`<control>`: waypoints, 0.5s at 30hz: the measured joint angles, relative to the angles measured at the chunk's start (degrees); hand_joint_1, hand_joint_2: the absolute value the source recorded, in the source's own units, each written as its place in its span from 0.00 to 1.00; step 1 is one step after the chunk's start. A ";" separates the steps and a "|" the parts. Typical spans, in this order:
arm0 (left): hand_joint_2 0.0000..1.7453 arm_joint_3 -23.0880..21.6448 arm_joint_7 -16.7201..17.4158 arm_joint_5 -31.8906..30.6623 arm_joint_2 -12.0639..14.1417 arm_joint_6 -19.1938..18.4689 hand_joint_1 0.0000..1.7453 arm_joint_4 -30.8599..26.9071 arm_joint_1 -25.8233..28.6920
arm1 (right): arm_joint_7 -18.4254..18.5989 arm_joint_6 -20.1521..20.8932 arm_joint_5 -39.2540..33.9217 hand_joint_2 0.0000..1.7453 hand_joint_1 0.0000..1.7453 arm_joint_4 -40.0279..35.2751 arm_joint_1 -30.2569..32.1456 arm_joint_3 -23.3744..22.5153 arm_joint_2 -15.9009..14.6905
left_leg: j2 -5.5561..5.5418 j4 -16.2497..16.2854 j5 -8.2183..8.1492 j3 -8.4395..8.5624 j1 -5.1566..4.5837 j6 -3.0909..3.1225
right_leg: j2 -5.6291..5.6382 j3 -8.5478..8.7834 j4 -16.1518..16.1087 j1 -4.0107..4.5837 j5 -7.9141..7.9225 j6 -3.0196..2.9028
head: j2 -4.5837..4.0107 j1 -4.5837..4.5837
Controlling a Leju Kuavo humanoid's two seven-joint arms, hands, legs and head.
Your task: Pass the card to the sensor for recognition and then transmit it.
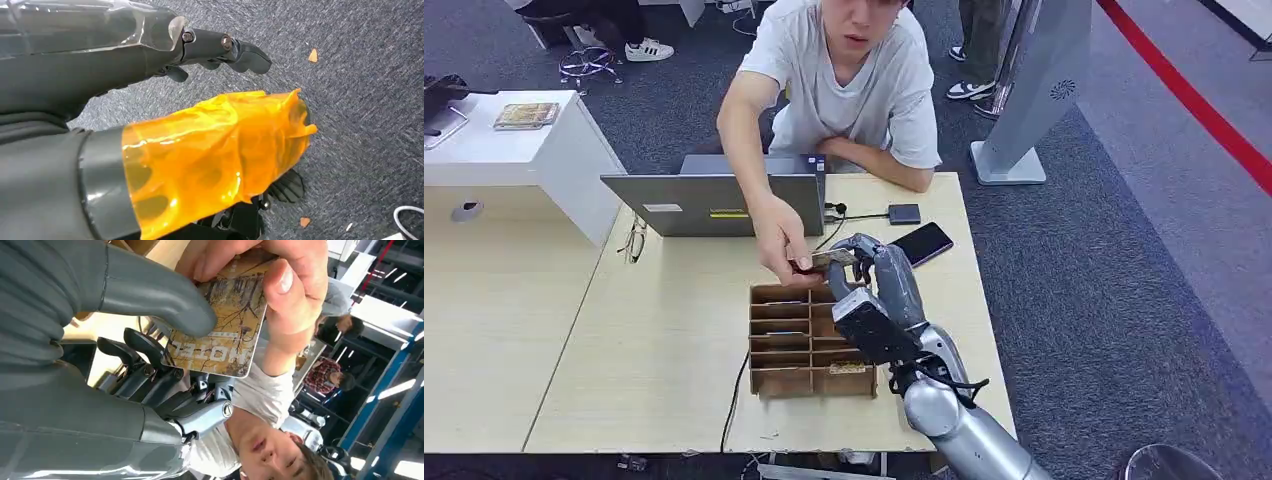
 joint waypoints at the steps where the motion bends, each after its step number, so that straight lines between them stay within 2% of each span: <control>1: 0.00 0.00 0.00 0.00 0.00 0.00 0.00 0.00 0.00 | 0.04 0.02 0.00 1.00 1.00 0.00 0.00 0.02 0.00 | 0.00 0.00 0.00 0.00 0.00 0.00 | 0.00 0.00 0.00 0.00 0.00 0.00 | 0.00 0.00; 6: 0.00 0.00 0.00 0.00 0.00 -0.02 0.00 -0.02 0.00 | 0.13 0.04 0.00 1.00 1.00 0.00 0.00 0.09 0.00 | 0.00 0.00 0.00 0.00 0.00 0.00 | 0.00 0.00 0.00 0.00 0.00 0.00 | 0.00 0.00; 7: 0.00 0.00 0.00 0.00 0.02 -0.02 0.00 -0.02 0.00 | 0.13 0.07 0.00 1.00 0.20 0.00 0.00 0.09 0.00 | 0.00 0.00 0.00 0.00 0.00 0.00 | 0.00 0.00 0.00 0.00 0.00 0.00 | 0.00 0.00; 8: 0.00 0.00 0.00 0.00 0.00 -0.02 0.00 0.00 0.00 | 0.13 0.18 0.02 1.00 0.00 0.00 0.00 0.09 0.00 | 0.00 0.00 0.00 0.00 0.00 0.00 | 0.00 0.00 0.00 0.00 0.00 0.00 | 0.00 0.00; 9: 0.00 0.00 0.02 0.00 0.00 -0.02 0.00 0.00 0.00 | 0.15 0.42 0.11 1.00 0.00 0.00 0.00 0.11 0.00 | 0.00 0.00 0.00 0.00 0.00 0.00 | 0.00 0.00 0.00 0.00 0.00 0.00 | 0.00 0.00; 10: 0.00 -0.02 0.00 0.00 0.02 -0.07 0.00 0.00 0.00 | 0.20 0.66 0.17 0.00 0.00 0.00 0.00 0.15 0.00 | 0.00 0.00 0.00 0.00 0.00 0.00 | 0.00 0.00 0.00 0.00 0.00 0.00 | 0.00 0.00; 15: 0.00 -0.07 0.04 0.00 0.02 -0.07 0.00 -0.02 -0.01 | 0.74 1.33 1.25 0.00 0.00 0.00 -0.07 0.28 0.00 | 0.00 0.00 0.00 0.00 0.00 0.00 | 0.00 0.00 0.00 0.00 0.00 0.00 | 0.00 0.00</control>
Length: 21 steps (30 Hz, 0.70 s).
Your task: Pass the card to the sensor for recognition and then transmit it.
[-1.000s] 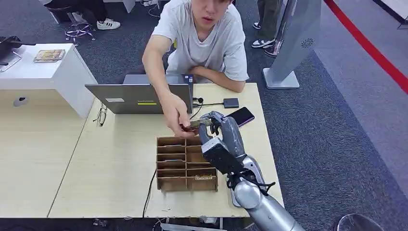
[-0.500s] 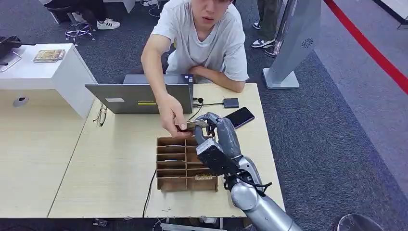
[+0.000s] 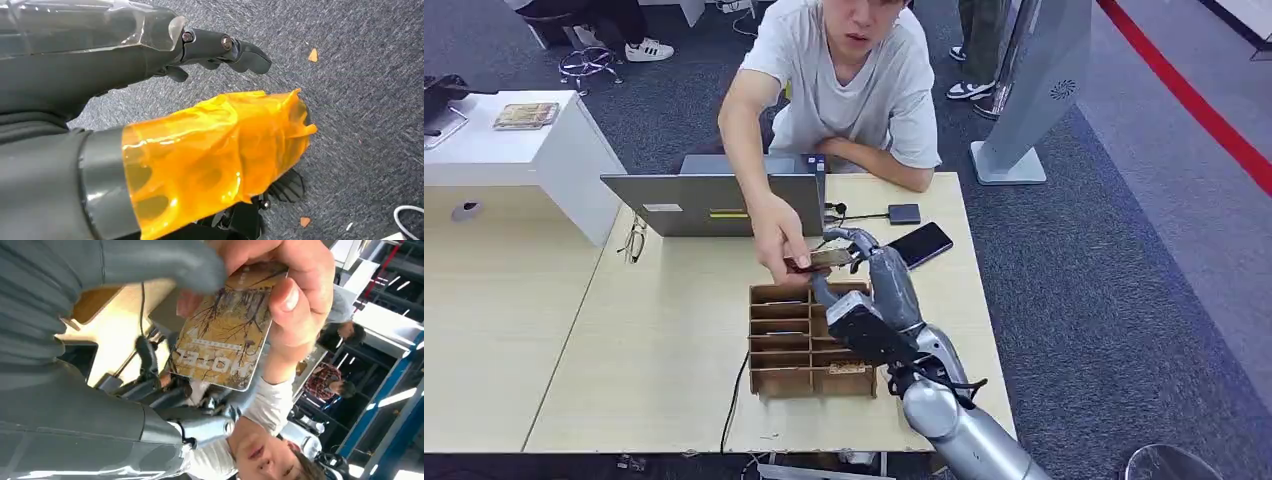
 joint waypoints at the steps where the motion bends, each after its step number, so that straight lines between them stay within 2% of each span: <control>1: 0.00 -0.02 0.02 0.00 0.00 -0.02 0.00 0.00 0.00 | 0.09 0.07 0.24 0.00 0.00 0.00 0.00 0.00 0.00 | 0.00 0.00 0.00 0.00 0.00 0.00 | 0.00 0.00 0.00 0.00 0.00 0.00 | 0.00 0.00; 21: 0.00 -0.46 0.13 0.00 -0.02 -0.20 0.00 0.00 0.00 | 0.41 0.04 1.94 0.00 0.00 -0.02 -0.09 0.42 0.00 | 0.00 0.00 0.00 0.01 0.00 0.00 | 0.00 0.00 0.00 0.00 0.00 0.00 | 0.00 0.00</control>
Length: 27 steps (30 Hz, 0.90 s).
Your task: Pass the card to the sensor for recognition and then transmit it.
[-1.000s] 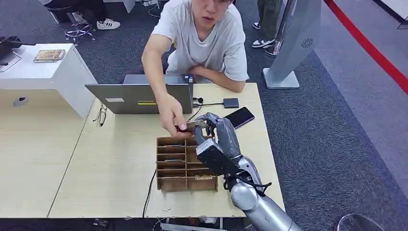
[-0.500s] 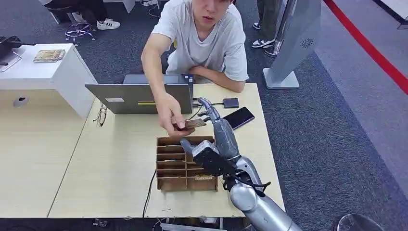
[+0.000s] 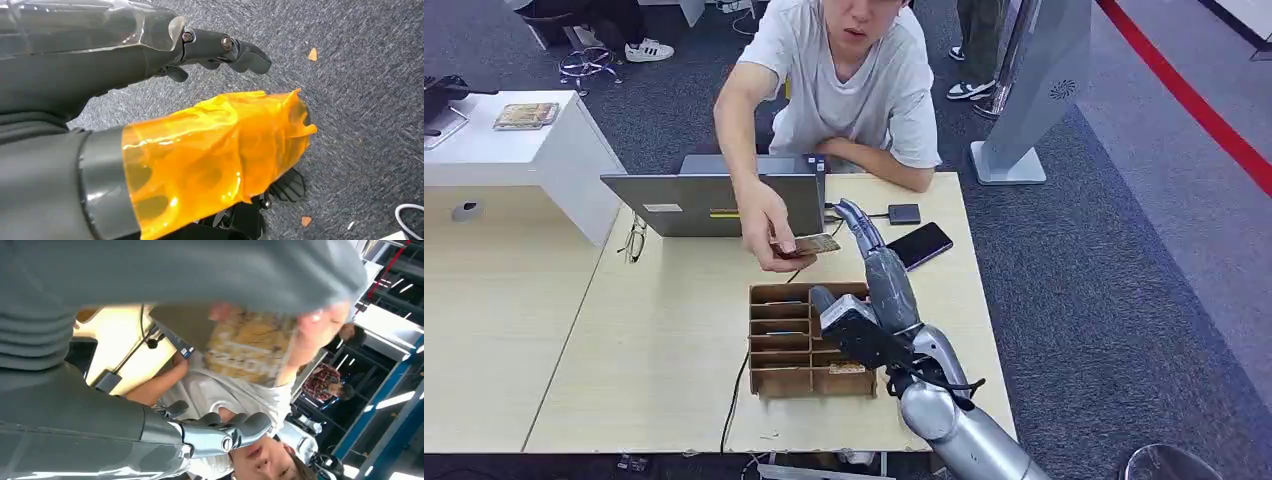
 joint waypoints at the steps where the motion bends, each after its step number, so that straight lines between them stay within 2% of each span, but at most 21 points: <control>1: 0.00 0.00 0.00 0.00 0.00 -0.02 0.00 0.02 0.00 | -0.02 -0.02 0.00 0.00 0.00 -0.02 0.00 0.02 0.00 | 0.00 0.00 0.00 0.00 0.00 0.00 | 0.00 0.00 0.00 0.00 0.00 0.00 | 0.00 0.00; 27: 0.00 0.00 0.24 0.00 0.00 -0.42 0.00 0.02 0.01 | -0.57 -0.35 0.96 0.00 0.00 -0.85 0.51 0.48 0.00 | 0.00 0.00 0.00 0.00 0.00 0.00 | 0.00 0.00 0.00 0.00 0.00 0.00 | 0.00 -0.02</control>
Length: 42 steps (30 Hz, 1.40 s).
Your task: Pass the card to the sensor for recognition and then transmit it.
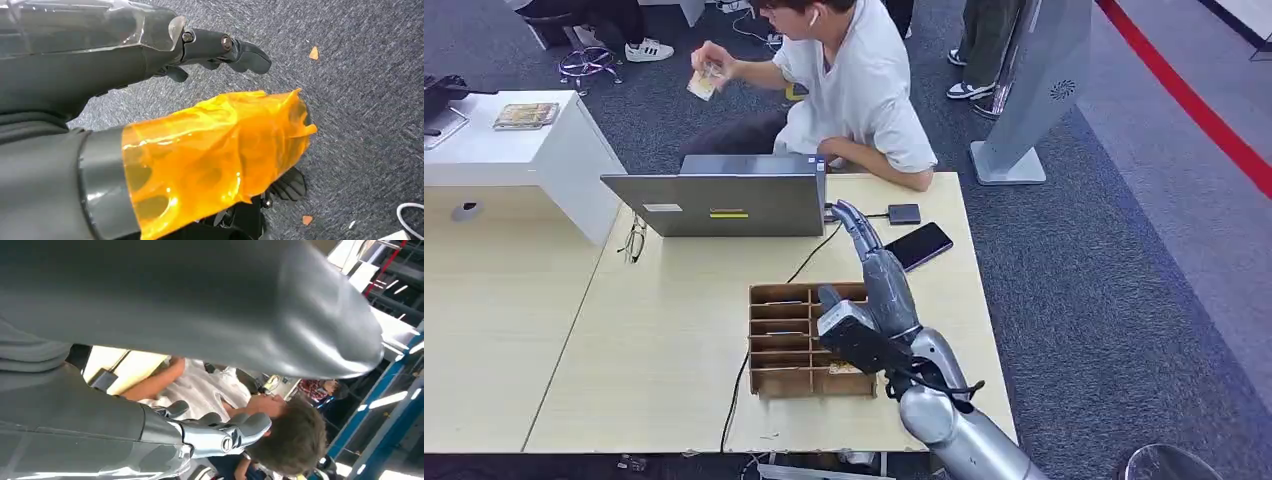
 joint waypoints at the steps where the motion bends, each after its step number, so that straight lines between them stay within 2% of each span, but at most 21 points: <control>1: 0.00 0.00 0.00 0.00 0.00 -0.04 0.00 0.00 0.00 | -0.09 -0.07 0.00 0.00 0.00 -0.15 0.10 0.00 0.00 | 0.00 0.00 0.00 0.00 0.00 0.00 | 0.00 0.00 0.00 0.00 0.00 0.00 | 0.00 0.02; 14: 0.00 0.00 0.00 0.00 0.02 -0.07 0.00 0.00 0.00 | -0.29 -0.17 0.00 0.00 0.00 -0.79 0.48 0.05 -0.02 | 0.00 0.00 0.00 0.01 0.00 0.00 | 0.00 0.00 0.00 0.00 0.00 0.00 | 0.00 0.02; 18: 0.00 0.00 -0.02 0.00 0.00 -0.24 0.00 0.00 0.01 | -2.38 0.30 -1.94 0.00 0.00 -1.88 0.96 0.11 -0.02 | 0.00 0.00 0.00 0.00 0.00 0.00 | 0.00 0.00 0.00 0.00 0.00 0.00 | 0.00 0.02; 27: 0.00 0.02 -0.63 0.00 0.00 -1.29 0.00 0.02 0.07 | -8.90 9.58 -14.65 0.00 0.00 -6.76 3.47 1.49 -0.98 | 0.00 0.00 0.00 -0.01 0.00 0.00 | 0.00 -0.01 0.00 0.00 0.00 0.00 | 0.00 0.02; 42: 0.00 0.00 -1.51 0.00 -0.26 -2.34 0.00 1.07 0.40 | -14.38 16.52 -18.84 0.00 0.00 -9.27 8.10 3.21 -3.15 | 0.00 0.00 -0.01 0.00 0.00 0.00 | 0.00 -0.01 -0.01 0.00 -0.01 0.00 | 0.00 0.02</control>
